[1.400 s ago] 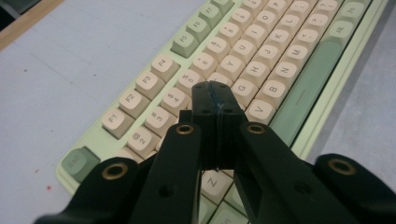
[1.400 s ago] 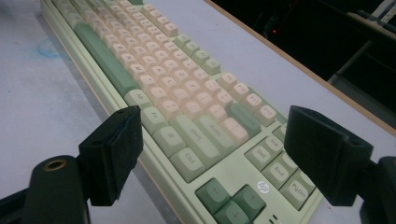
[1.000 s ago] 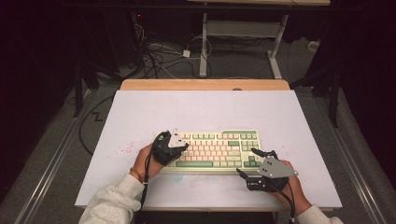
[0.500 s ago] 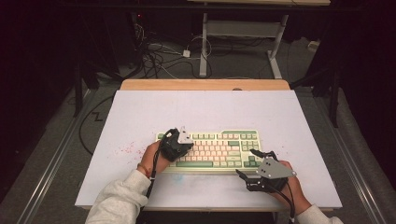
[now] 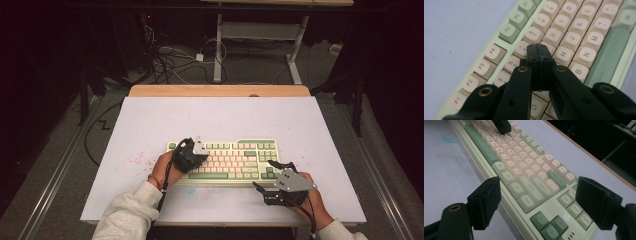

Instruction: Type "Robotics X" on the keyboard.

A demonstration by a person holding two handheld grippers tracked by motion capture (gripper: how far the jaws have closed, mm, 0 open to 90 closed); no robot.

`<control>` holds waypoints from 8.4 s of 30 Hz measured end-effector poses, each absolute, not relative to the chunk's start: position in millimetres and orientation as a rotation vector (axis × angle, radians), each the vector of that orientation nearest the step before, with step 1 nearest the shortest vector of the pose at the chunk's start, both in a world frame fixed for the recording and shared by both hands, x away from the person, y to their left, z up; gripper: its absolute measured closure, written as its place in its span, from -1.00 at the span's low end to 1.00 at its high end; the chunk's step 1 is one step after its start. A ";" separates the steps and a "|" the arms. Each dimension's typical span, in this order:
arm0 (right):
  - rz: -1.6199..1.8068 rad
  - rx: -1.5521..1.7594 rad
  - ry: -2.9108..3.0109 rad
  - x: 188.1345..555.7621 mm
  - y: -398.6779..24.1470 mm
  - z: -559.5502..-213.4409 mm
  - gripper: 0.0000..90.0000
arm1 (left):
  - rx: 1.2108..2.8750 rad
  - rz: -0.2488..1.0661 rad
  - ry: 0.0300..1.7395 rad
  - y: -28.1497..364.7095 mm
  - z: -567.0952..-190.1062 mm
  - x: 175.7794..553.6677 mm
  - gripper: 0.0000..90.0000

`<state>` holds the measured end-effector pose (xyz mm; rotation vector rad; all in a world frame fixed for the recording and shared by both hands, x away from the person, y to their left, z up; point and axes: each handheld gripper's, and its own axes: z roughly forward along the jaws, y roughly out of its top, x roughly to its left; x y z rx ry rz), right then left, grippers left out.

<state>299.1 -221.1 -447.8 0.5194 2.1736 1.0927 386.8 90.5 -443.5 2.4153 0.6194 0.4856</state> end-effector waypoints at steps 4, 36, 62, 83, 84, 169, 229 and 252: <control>1.095 0.519 2.172 299.3 -221.8 -447.4 -0.52 | 2.397 0.499 0.622 93.2 -441.3 386.3 0.95; 1.110 0.531 2.173 299.7 -223.4 -445.7 -0.51 | 2.232 0.693 0.537 122.7 -423.2 358.5 -0.13; 1.145 0.539 2.205 302.1 -221.7 -444.5 -0.25 | 2.148 0.860 0.569 166.4 -440.8 312.1 -0.61; 1.143 0.527 2.362 321.7 -194.5 -437.6 1.00 | 2.156 0.842 0.640 195.7 -455.9 289.8 -0.61; 1.139 0.520 2.371 323.8 -191.8 -438.1 1.00 | 2.147 0.837 0.650 197.5 -455.5 289.3 -0.61; 1.108 0.555 2.401 379.6 -121.4 -428.8 0.21 | 2.217 0.746 0.650 192.5 -466.9 293.7 -0.61; 1.182 0.575 2.149 320.1 -213.9 -425.1 -0.52 | 2.148 0.660 0.706 195.4 -452.8 294.3 0.24; 1.157 0.581 2.169 308.6 -224.1 -432.5 -0.52 | 2.285 0.501 0.665 163.4 -447.2 320.6 0.95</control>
